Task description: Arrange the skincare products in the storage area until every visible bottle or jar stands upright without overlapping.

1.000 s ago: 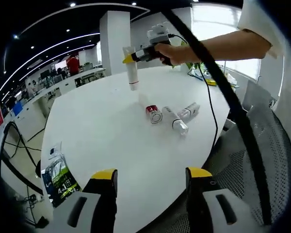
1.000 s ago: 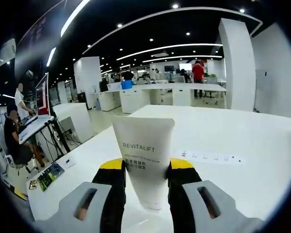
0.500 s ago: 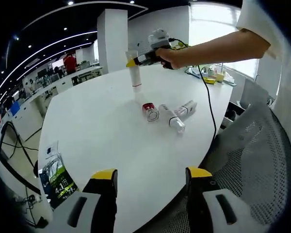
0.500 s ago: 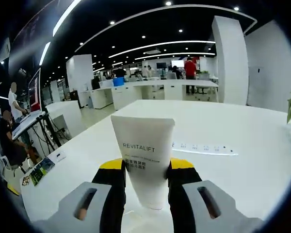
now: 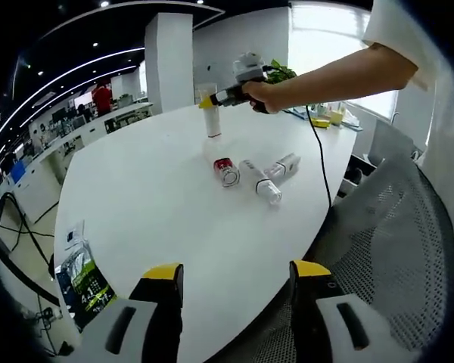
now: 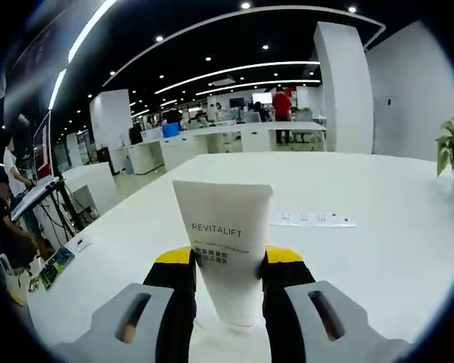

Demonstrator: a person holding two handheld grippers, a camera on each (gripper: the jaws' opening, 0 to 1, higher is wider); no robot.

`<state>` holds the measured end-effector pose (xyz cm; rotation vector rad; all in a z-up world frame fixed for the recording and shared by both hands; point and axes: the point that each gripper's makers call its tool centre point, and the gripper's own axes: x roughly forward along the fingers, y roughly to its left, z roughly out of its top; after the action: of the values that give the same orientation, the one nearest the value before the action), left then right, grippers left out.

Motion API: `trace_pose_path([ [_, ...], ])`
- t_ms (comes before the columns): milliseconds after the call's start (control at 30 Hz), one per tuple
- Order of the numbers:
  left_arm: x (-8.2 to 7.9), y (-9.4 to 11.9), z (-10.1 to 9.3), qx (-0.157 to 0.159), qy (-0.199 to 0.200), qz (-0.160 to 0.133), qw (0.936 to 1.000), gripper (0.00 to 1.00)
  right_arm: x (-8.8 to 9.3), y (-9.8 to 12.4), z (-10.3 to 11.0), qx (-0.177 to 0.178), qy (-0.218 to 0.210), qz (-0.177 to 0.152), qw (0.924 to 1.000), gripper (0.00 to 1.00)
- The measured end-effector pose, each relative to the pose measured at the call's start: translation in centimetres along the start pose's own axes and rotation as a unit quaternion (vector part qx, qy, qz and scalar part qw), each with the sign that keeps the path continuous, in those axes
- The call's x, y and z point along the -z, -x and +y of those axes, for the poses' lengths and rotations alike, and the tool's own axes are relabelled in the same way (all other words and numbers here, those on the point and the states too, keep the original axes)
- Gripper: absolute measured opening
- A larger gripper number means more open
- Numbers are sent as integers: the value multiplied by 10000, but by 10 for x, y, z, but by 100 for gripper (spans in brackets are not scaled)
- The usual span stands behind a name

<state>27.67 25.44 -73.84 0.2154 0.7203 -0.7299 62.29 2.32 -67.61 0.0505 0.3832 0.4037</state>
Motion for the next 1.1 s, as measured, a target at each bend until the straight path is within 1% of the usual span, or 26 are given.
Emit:
trace_pose_path([
  [100, -1, 0, 1, -18, 28, -19, 10000, 58, 3, 1, -1, 0, 64, -4, 10000, 31],
  [267, -2, 0, 2, -37, 20, -49, 10000, 58, 2, 5, -4, -12, 208, -103, 9997, 31],
  [300, -2, 0, 2, -42, -19, -60, 10000, 58, 2, 6, -7, -12, 212, -145, 9997, 31],
  [433, -2, 0, 2, -34, -56, -49, 10000, 58, 1, 8, -15, 97, -10, -306, 9995, 31],
  [533, -1, 0, 1, -13, -98, -43, 9999, 58, 1, 11, -12, 128, 113, -465, 9988, 31],
  [600, -2, 0, -1, 3, -256, -68, 9996, 57, 1, 11, -12, 103, 137, -477, 9987, 31],
  [700, -6, 1, -5, 58, -573, -214, 9981, 54, 0, 14, -12, 47, 176, -457, 9988, 31],
  [767, -7, 1, -7, 88, -612, -255, 9978, 54, 0, 16, -15, 47, 131, -439, 9989, 31],
  [967, -7, 0, -6, 86, -667, -224, 9975, 55, 2, 20, -19, -62, 156, -396, 9991, 31],
  [1100, -6, 0, -3, 23, -677, -202, 9975, 55, 3, 21, -19, -151, 182, -417, 9988, 32],
])
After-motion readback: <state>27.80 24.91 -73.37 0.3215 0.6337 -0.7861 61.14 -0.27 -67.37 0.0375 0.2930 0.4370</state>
